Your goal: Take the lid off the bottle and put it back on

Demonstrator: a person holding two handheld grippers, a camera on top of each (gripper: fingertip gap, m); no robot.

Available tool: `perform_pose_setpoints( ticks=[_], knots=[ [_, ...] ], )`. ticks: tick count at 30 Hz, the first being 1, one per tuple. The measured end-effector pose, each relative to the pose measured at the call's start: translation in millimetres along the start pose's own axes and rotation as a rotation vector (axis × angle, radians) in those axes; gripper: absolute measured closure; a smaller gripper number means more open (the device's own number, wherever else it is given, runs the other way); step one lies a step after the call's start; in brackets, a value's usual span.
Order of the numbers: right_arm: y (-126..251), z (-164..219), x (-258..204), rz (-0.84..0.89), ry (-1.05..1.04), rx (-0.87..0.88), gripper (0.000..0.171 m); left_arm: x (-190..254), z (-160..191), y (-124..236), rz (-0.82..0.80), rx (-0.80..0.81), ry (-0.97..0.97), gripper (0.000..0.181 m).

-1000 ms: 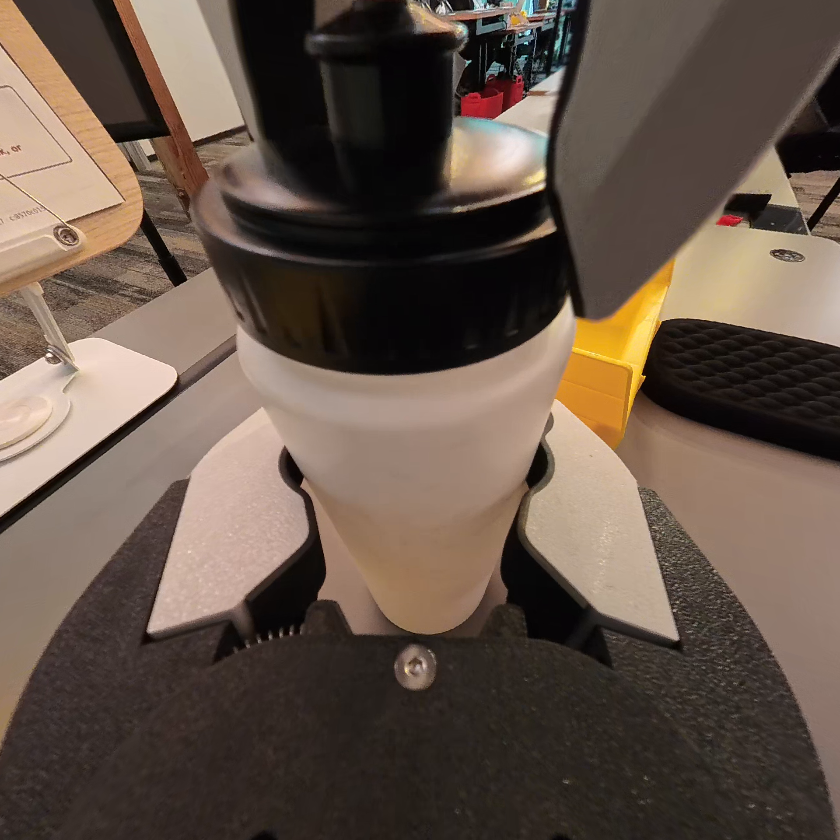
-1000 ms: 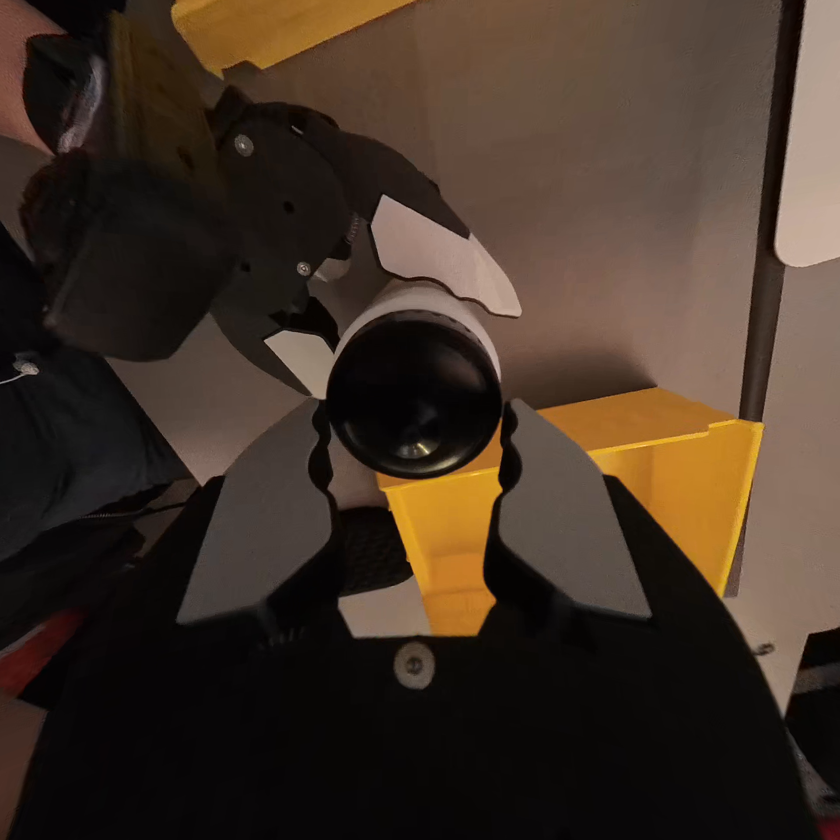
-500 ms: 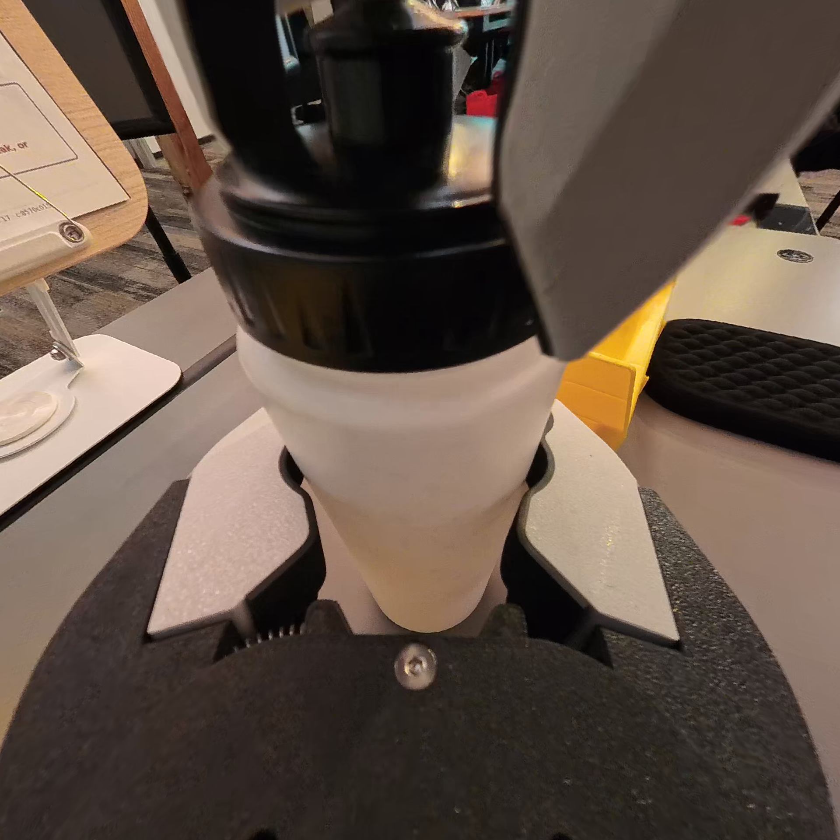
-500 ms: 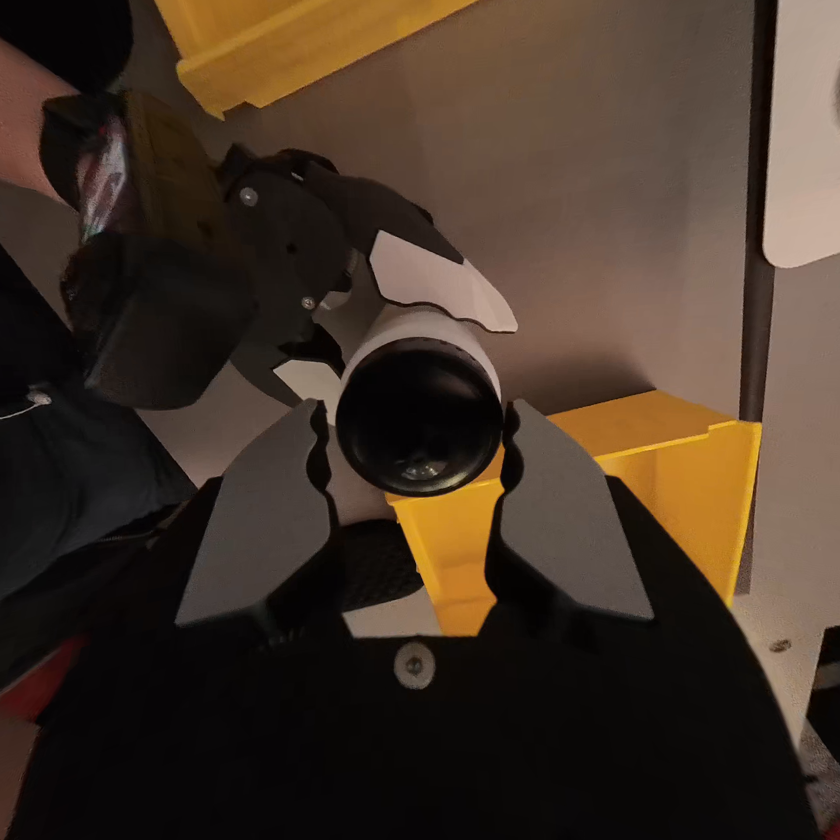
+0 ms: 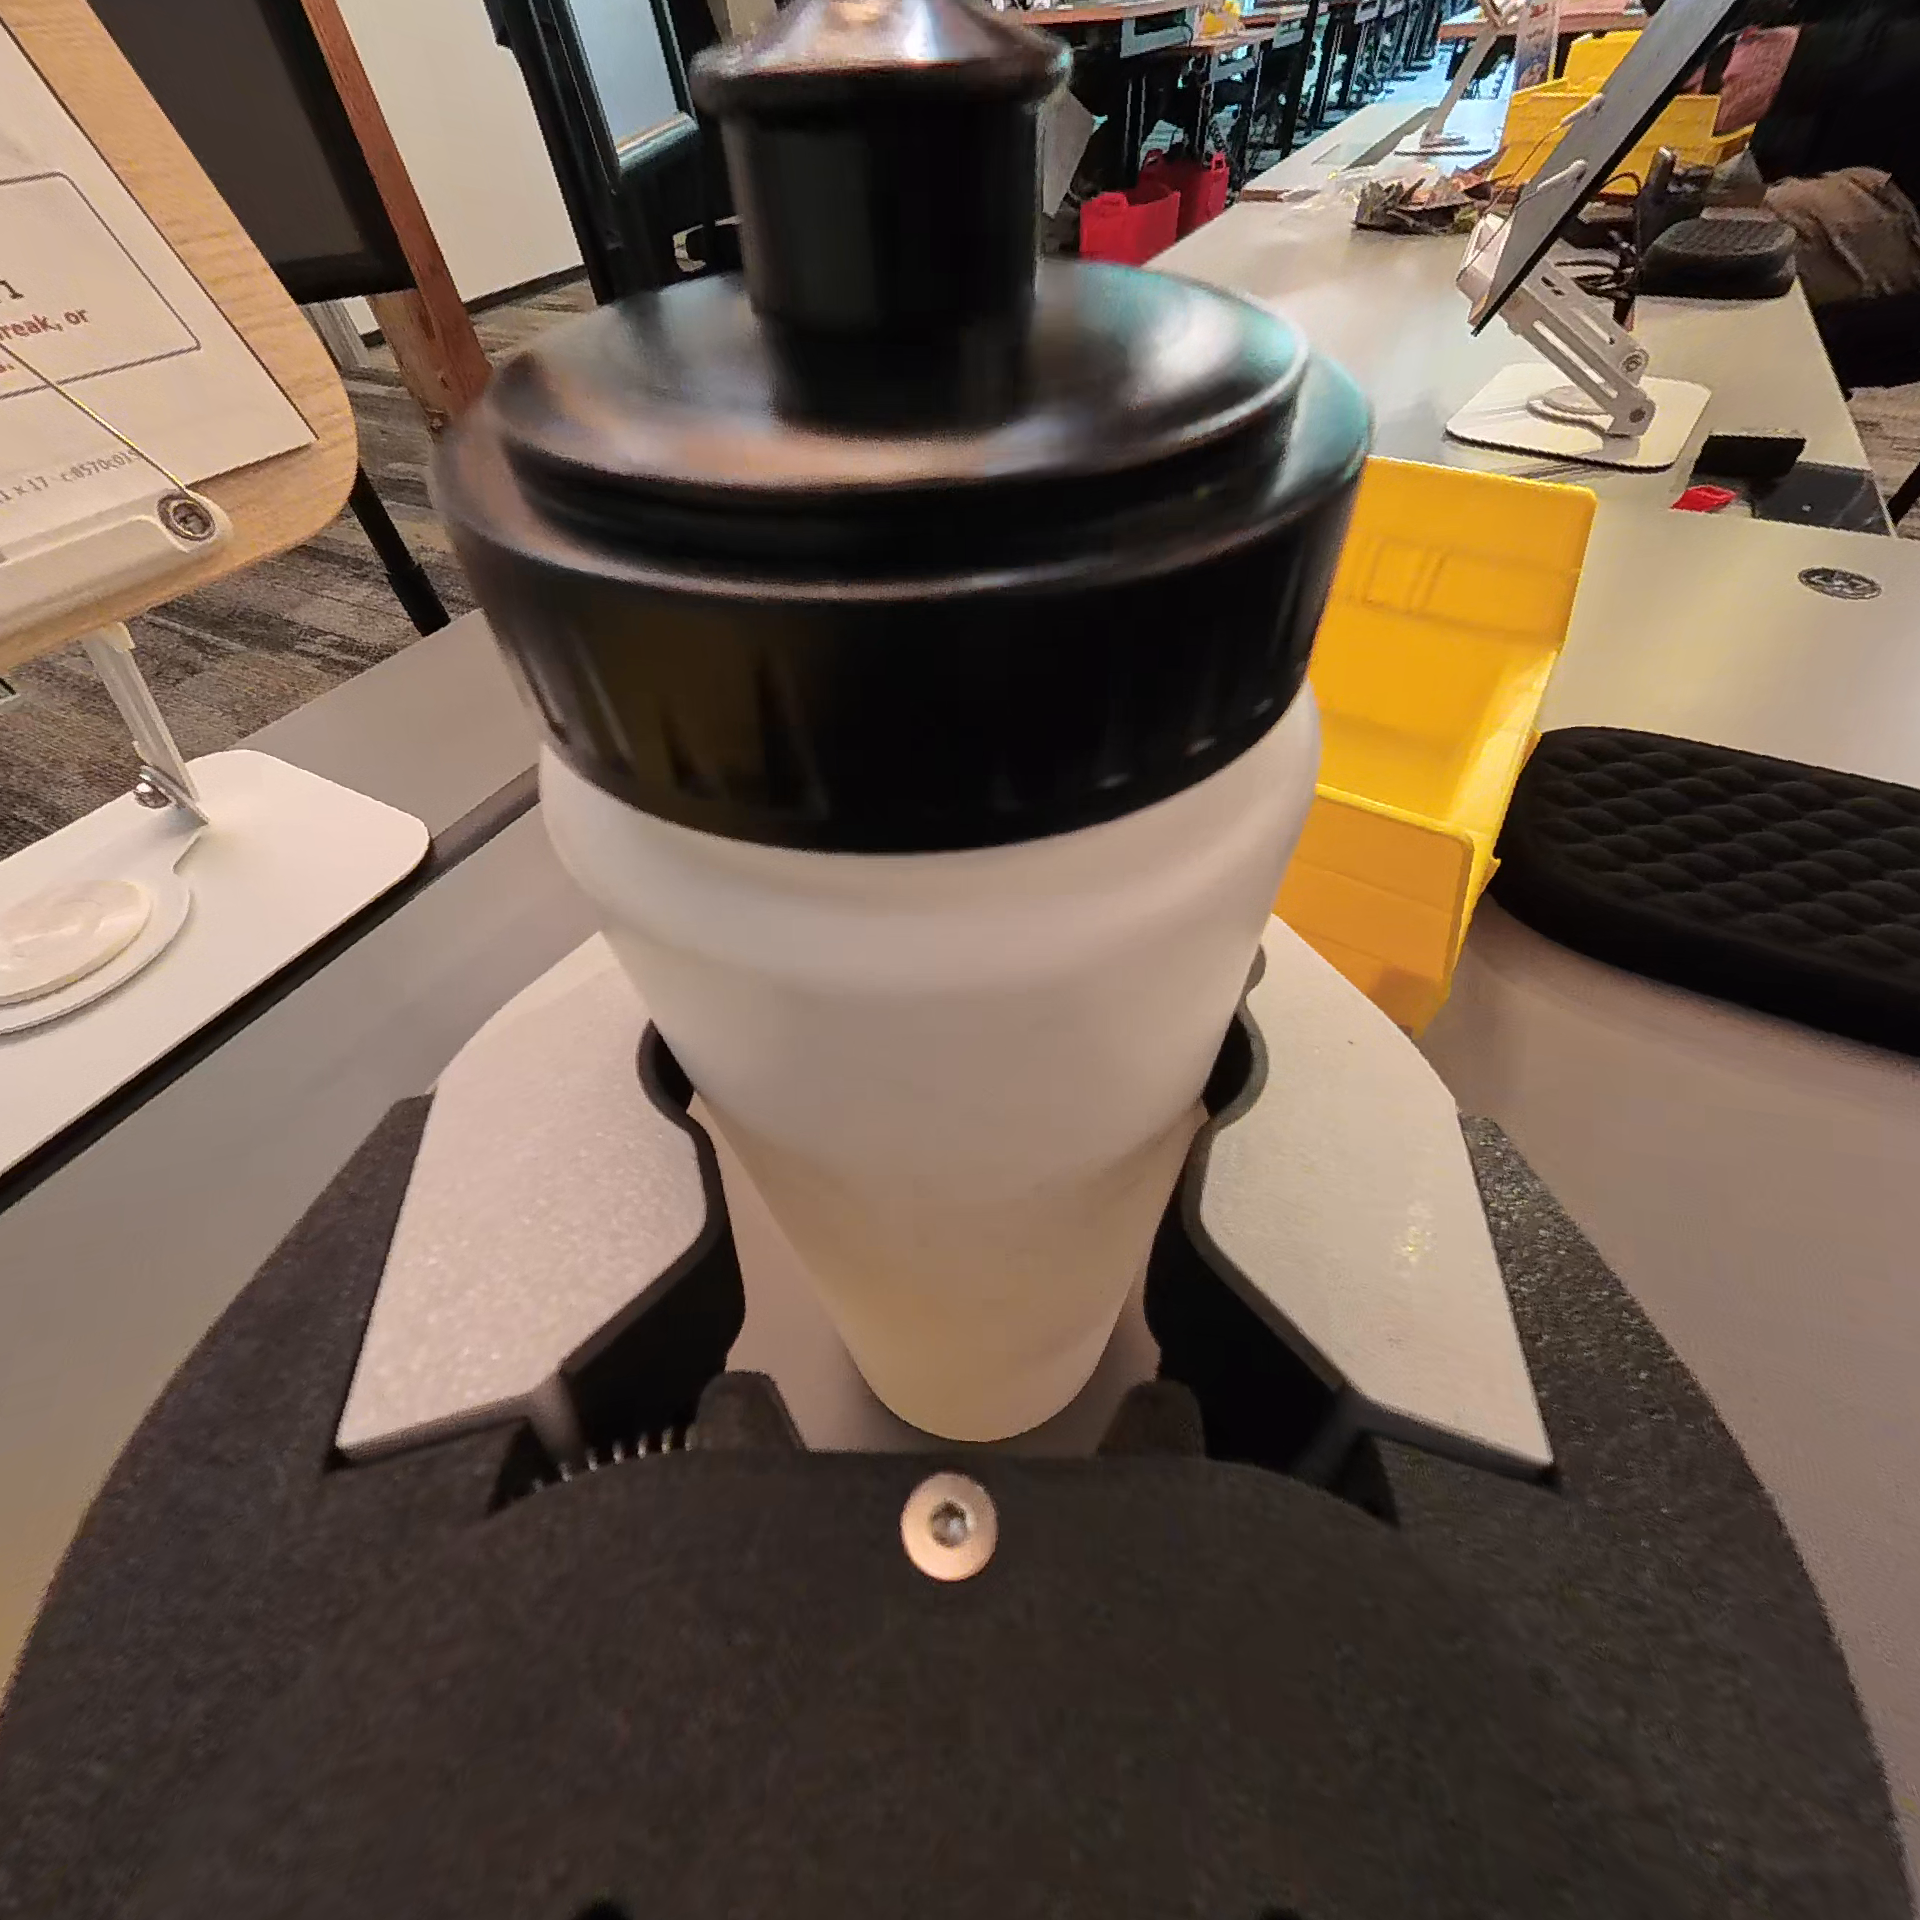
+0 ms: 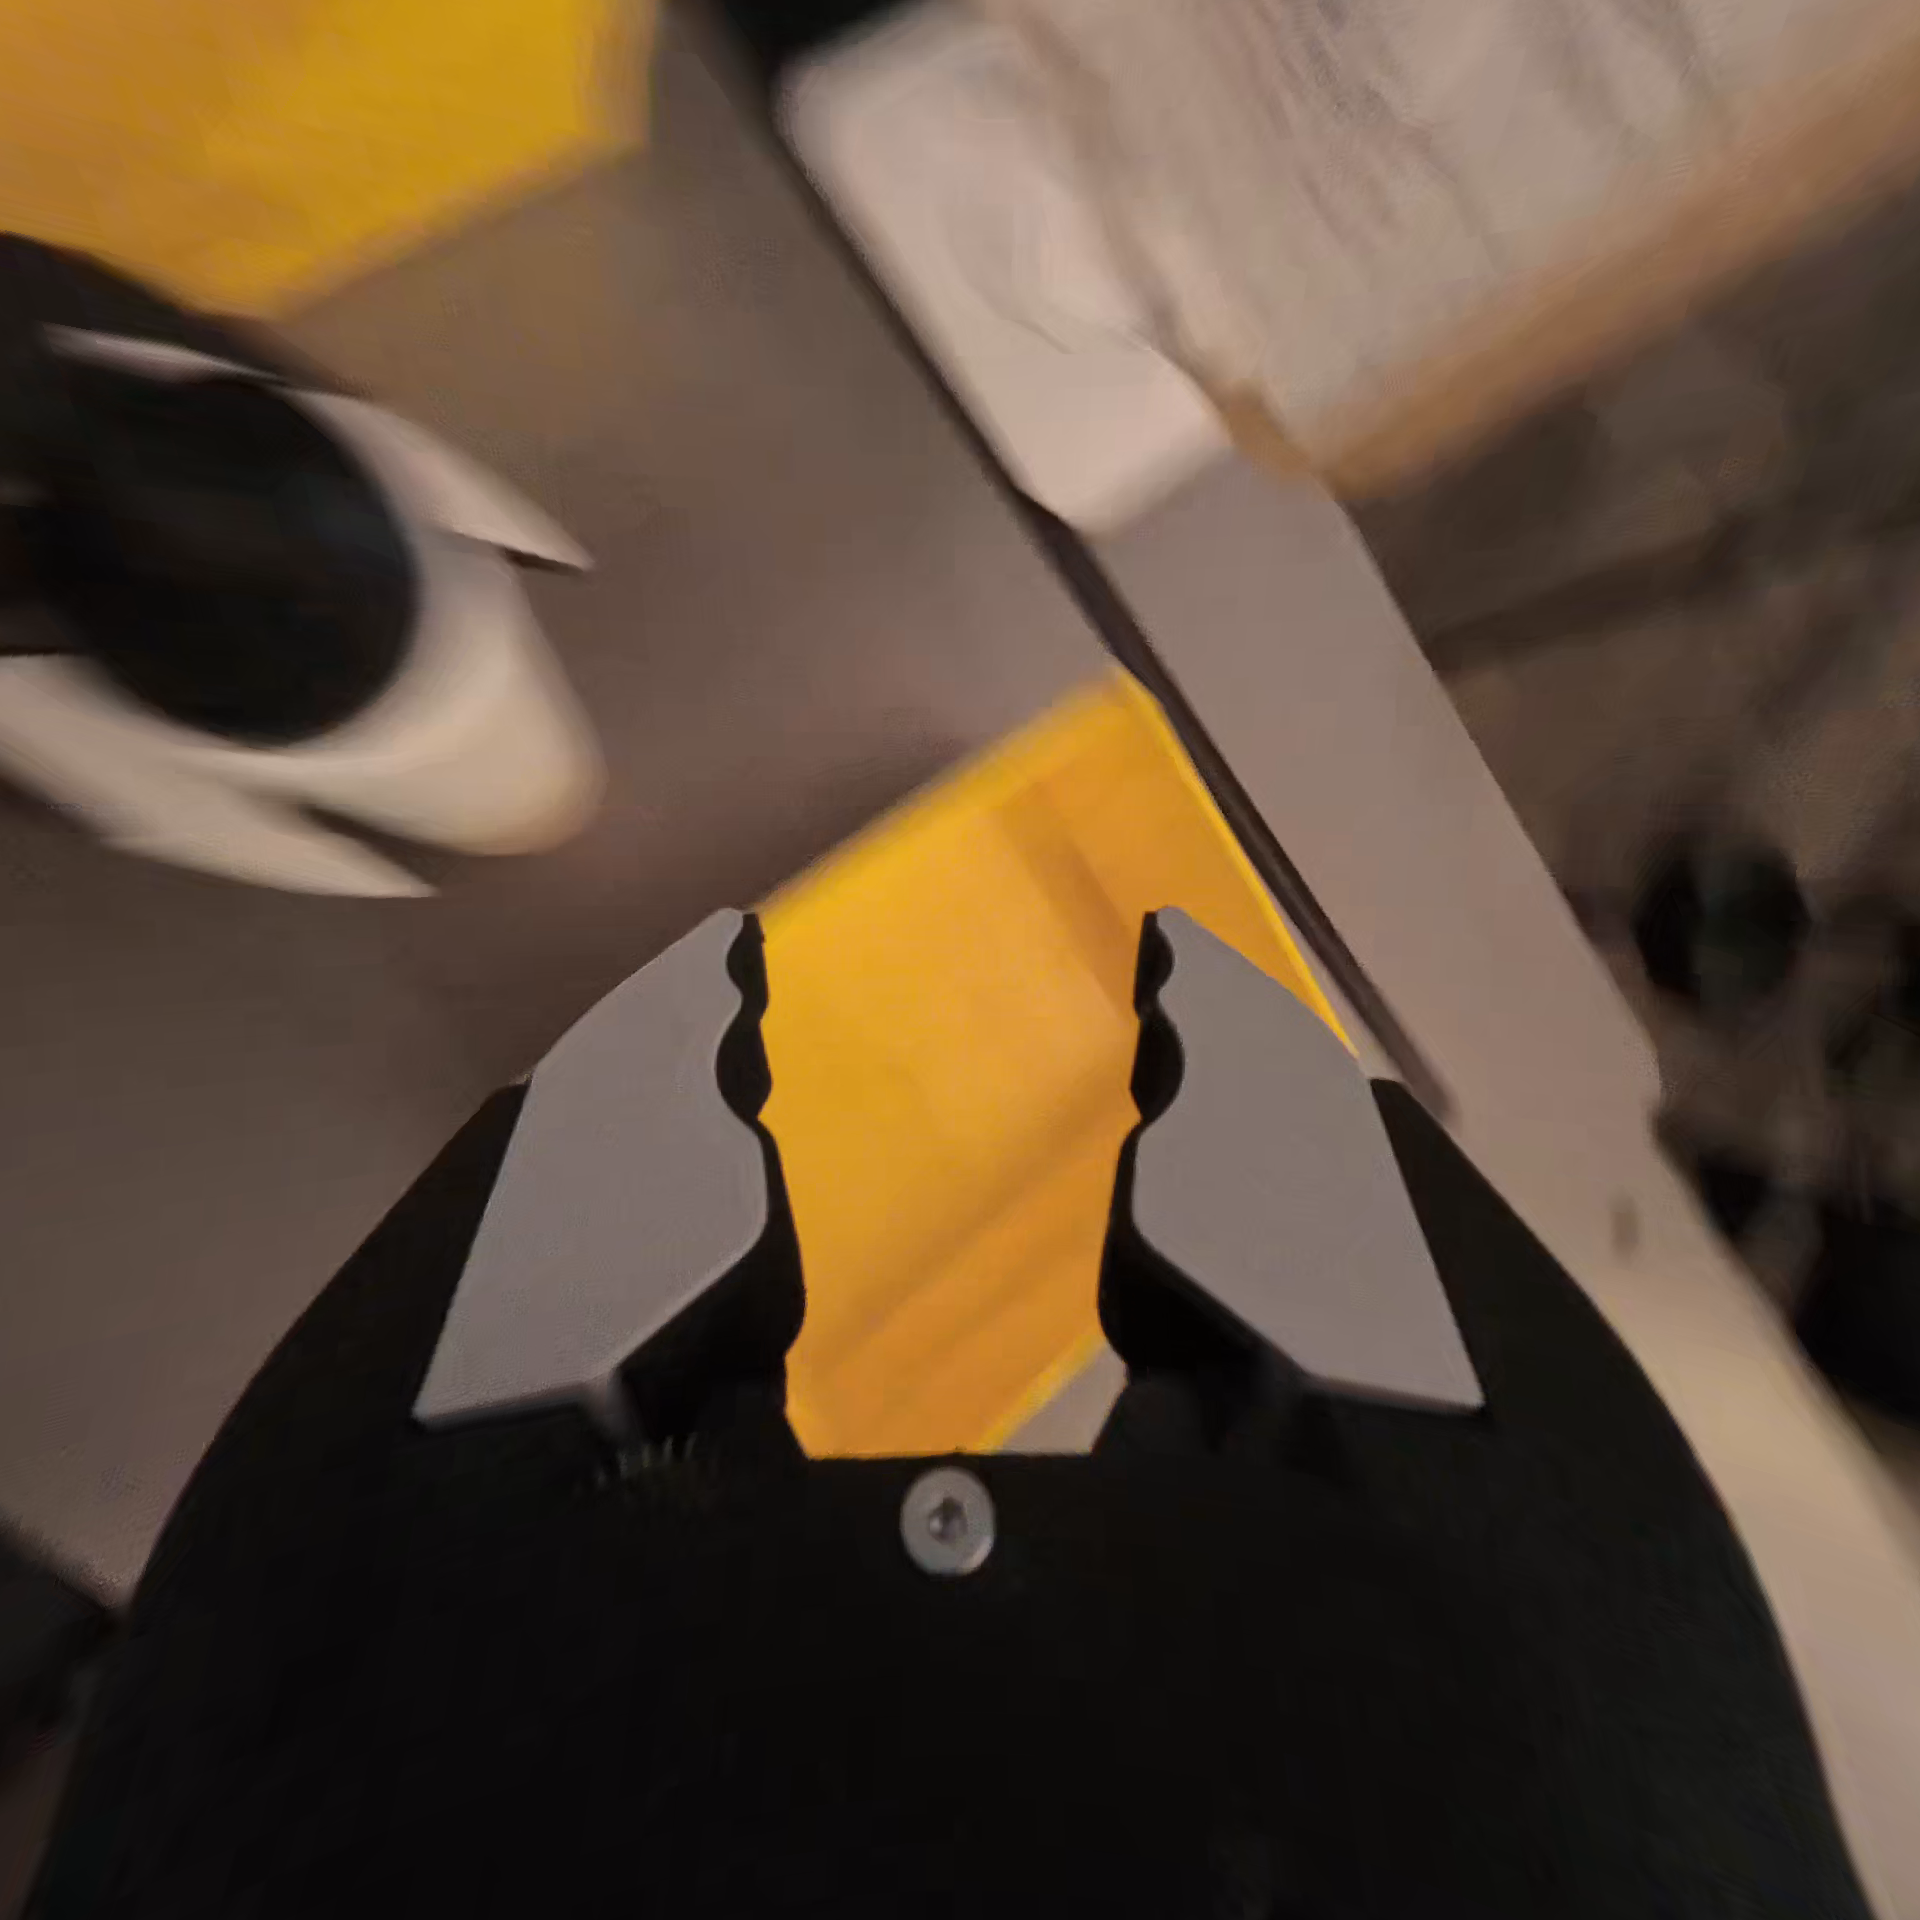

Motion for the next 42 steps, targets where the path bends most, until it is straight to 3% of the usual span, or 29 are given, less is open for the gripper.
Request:
perform_pose_setpoints(
  ticks=[2,5,9,12,21,28,31,34,36,38,40,42],
  knots=[
    [6.7,70.9,49.3,0.273,-0.229,-0.168,0.103,-0.2,0.0,-0.6,-0.002,0.002,0.002,0.083],
    [-4.7,156.9,67.5,0.233,-0.511,-0.282,0.105,-0.3,0.1,-1.1,-0.003,0.004,0.004,0.083],
    [-27.8,218.8,67.7,0.190,-0.684,-0.393,0.116,0.1,0.2,-0.6,-0.005,0.004,0.003,0.083],
    [-43.7,232.8,63.2,0.028,-0.805,-0.362,0.166,0.2,0.3,-0.4,-0.004,0.005,0.003,0.083],
    [-40.9,255.4,96.2,0.079,-0.975,-0.338,0.167,0.1,0.4,-0.2,-0.002,0.008,0.004,0.083],
    [-30.7,271.3,111.1,0.101,-0.966,-0.363,0.167,-0.1,0.7,-0.1,0.002,0.016,0.006,0.083],
    [-16.8,251.3,119.1,0.231,-0.881,-0.280,0.161,0.0,0.9,0.2,0.001,0.020,0.006,0.083],
    [12.7,170.1,107.8,0.386,-0.624,0.006,0.157,0.0,1.0,0.0,-0.002,0.023,0.006,0.083],
    [16.5,95.1,62.6,0.156,-0.496,0.276,0.144,0.2,1.1,0.0,-0.006,0.026,0.007,0.083],
    [8.2,35.9,7.0,-0.198,-0.476,0.408,0.110,0.6,1.2,0.5,-0.010,0.026,0.005,0.083],
    [-10.8,-1.8,-28.5,-0.320,-0.435,0.260,0.104,1.2,1.2,1.1,-0.016,0.024,0.003,0.083],
    [-27.4,-26.0,-57.0,-0.310,-0.320,0.160,0.103,1.8,1.0,1.6,-0.025,0.021,0.001,0.083]
  ],
)
Point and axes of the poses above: each gripper's, where its closed fingertips meet, y back along the fingers, z out of its underside, x = y × z across the jaws, the point moved 9 cm from there along y, back along the fingers, and after that the axes turned 12 degrees about x, right-handed, at the moved point
